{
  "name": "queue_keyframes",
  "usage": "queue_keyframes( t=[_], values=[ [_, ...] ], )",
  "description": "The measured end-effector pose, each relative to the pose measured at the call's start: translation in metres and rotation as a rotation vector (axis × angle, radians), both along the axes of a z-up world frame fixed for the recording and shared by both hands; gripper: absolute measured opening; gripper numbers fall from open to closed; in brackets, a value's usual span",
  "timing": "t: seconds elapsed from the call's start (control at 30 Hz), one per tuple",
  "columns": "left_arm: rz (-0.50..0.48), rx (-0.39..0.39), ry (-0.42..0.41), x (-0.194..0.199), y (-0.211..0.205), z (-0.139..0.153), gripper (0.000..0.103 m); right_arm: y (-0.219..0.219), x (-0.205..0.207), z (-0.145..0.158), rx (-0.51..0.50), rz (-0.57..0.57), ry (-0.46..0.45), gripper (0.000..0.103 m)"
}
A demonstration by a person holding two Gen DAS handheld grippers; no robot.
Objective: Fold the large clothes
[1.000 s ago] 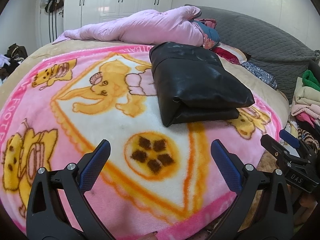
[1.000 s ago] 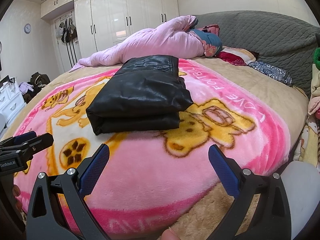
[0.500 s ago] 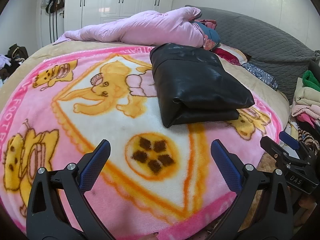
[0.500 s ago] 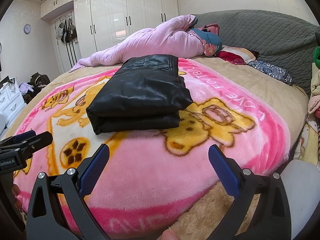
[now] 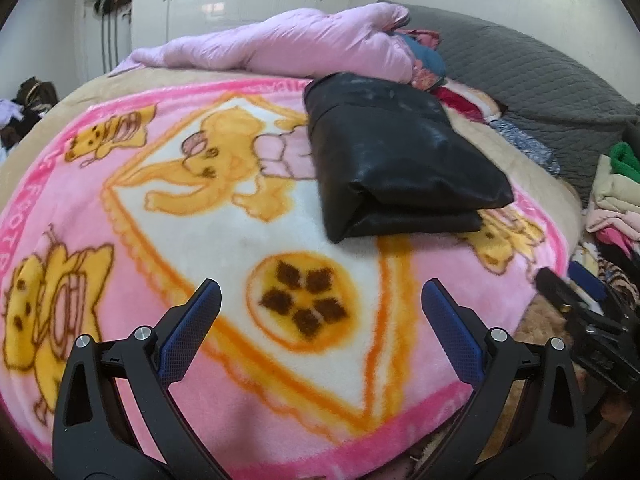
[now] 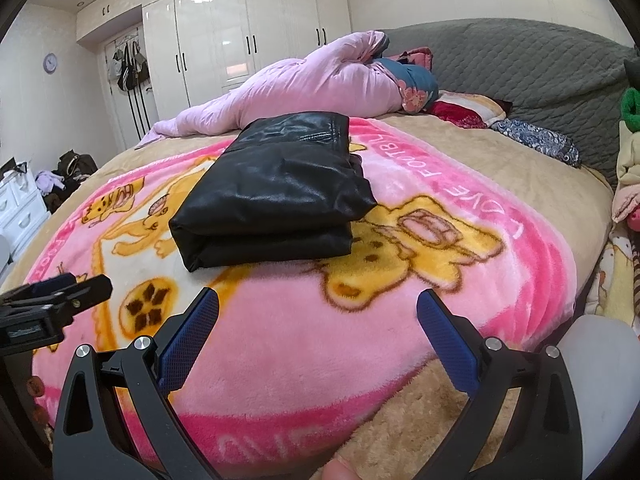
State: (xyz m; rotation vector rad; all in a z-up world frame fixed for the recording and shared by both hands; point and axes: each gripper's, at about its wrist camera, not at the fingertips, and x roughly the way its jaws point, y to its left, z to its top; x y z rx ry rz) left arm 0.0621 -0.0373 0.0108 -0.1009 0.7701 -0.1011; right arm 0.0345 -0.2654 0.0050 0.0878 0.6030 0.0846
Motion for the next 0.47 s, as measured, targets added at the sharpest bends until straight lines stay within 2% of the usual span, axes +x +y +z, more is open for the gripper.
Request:
queue_keyframes(
  t=[0.13,0.23,0.37,0.47],
  values=[
    [0.022,-0.022,0.021,0.004,0.008,-0.003,0.094,-0.028,-0.011,0.004,0.069,-0.063,0.002,0.099],
    [0.074,-0.029,0.029,0.012,0.023,-0.002,0.094,-0.066,-0.022,0.009,0.071,-0.173,-0.030,0.099],
    [0.173,-0.082,0.100,0.031,0.073,-0.003,0.094,-0.150,-0.036,0.001,0.123,-0.408,-0.024,0.099],
    [0.309,-0.126,0.128,0.040,0.136,0.000,0.094,-0.213,-0.046,-0.019,0.087,-0.629,0.055,0.099]
  ],
)
